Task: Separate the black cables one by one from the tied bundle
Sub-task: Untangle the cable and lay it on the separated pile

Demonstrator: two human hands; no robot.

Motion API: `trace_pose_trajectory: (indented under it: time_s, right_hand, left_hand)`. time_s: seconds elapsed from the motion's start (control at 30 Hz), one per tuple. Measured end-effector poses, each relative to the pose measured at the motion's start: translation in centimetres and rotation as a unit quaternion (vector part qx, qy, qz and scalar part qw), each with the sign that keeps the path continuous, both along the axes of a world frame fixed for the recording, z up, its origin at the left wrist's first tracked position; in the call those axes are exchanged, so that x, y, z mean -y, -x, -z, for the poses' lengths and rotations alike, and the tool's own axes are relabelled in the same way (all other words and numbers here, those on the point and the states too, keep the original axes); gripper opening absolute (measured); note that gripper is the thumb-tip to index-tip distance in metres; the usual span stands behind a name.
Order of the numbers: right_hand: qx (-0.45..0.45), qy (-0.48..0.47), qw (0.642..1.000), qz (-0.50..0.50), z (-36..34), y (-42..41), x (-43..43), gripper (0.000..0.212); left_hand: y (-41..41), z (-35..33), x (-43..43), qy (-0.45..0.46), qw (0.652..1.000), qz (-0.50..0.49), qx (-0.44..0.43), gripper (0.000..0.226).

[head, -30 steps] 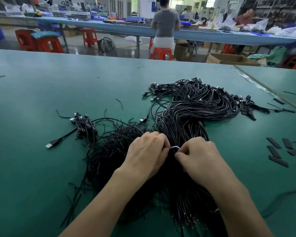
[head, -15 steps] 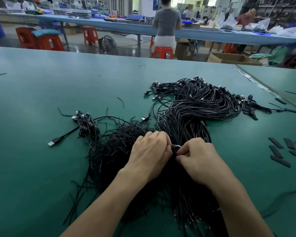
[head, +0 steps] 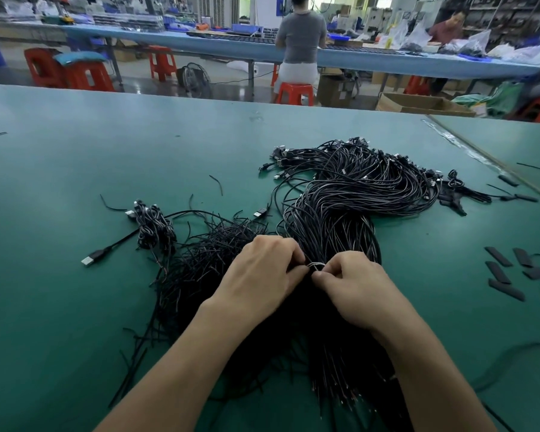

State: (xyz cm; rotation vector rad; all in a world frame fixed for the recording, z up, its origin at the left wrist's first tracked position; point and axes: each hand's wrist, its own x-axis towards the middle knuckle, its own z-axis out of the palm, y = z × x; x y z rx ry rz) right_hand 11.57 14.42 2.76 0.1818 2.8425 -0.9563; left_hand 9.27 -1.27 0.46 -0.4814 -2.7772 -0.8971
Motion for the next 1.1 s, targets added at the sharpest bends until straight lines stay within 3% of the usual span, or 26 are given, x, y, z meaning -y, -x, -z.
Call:
trace_pose_trajectory:
  time_s: [0.23,0.4,0.5,0.57,0.67,0.73,0.8,0.83,0.93,1.1]
  right_hand:
    - [0.012,0.184,0.979,-0.087,-2.0,-0.4,0.1,0.021]
    - [0.044,0.427,0.9,-0.077,-4.0,-1.3,-0.5,0.023]
    - [0.044,0.465,0.868,-0.166,-6.3,-2.4,-3.5,0.026]
    - [0.02,0.437,0.863,-0.251,-7.8,-3.6,-6.1,0.031]
    - [-0.06,0.22,0.93,-0.289,-8.5,-5.0,-8.9,0.039]
    - [-0.079,0.05,0.967,-0.237,-8.2,-4.8,-8.8,0.039]
    - [-0.041,-0.051,0.984,-0.165,-7.6,-4.0,-7.1,0.02]
    - [-0.022,-0.073,0.987,-0.14,-7.2,-3.5,-6.0,0.015]
    - [0.005,-0.104,0.989,-0.107,-5.3,-2.2,-2.2,0.027]
    - [-0.053,-0.12,0.991,-0.01,-1.4,-1.1,1.6,0.027]
  left_hand:
    - [-0.4,0.2,-1.2,0.058,0.998,-0.026,-0.026,0.032]
    - [-0.5,0.7,-1.2,0.008,0.997,-0.039,-0.061,0.017]
    - [-0.1,1.0,-0.7,-0.051,0.997,-0.041,-0.044,0.012]
    - [0.0,1.1,-0.5,-0.084,0.995,-0.044,-0.031,0.012]
    - [0.1,1.3,-0.6,-0.087,0.995,-0.048,-0.015,0.015]
    - [0.2,1.3,-0.6,-0.093,0.995,-0.044,-0.014,0.016]
    - [0.4,1.3,-0.6,-0.102,0.994,-0.042,0.0,0.015]
    - [0.5,1.4,-0.6,-0.107,0.994,-0.039,0.008,0.014]
    - [0.6,1.3,-0.5,-0.118,0.993,-0.018,0.026,0.012]
    - [0.7,1.6,-0.4,-0.131,0.991,0.001,0.04,0.008]
